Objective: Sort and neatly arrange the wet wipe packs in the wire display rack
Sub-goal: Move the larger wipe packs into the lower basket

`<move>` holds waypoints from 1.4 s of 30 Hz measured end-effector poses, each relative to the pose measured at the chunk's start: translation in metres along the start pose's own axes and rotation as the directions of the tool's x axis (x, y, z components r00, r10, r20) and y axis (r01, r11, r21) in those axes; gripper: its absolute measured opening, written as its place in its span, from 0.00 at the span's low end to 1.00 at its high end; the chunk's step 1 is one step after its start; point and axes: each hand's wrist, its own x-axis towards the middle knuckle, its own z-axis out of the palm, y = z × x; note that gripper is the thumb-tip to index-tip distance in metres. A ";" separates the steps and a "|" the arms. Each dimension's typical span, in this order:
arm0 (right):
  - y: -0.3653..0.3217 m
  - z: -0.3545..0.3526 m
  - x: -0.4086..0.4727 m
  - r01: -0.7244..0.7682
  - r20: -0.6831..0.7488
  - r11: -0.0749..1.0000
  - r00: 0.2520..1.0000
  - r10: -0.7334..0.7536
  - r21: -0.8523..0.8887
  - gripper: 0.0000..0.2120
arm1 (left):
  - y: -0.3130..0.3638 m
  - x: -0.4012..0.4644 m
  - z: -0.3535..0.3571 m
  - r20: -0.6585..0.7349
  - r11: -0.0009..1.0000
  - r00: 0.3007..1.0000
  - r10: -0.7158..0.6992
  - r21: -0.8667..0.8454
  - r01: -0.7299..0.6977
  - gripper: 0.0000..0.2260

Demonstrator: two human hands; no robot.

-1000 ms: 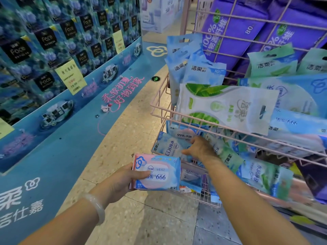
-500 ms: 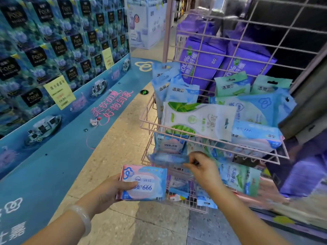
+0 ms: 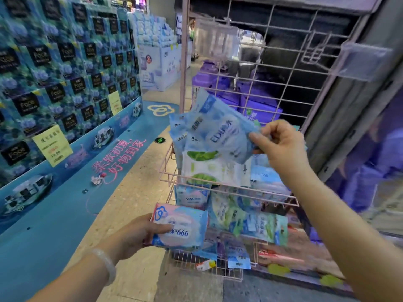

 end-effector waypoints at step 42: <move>0.043 0.038 -0.073 0.364 0.652 0.845 0.758 -0.024 -0.392 0.17 | 0.010 0.040 0.012 0.024 0.997 0.999 0.035 -0.064 -0.034 0.26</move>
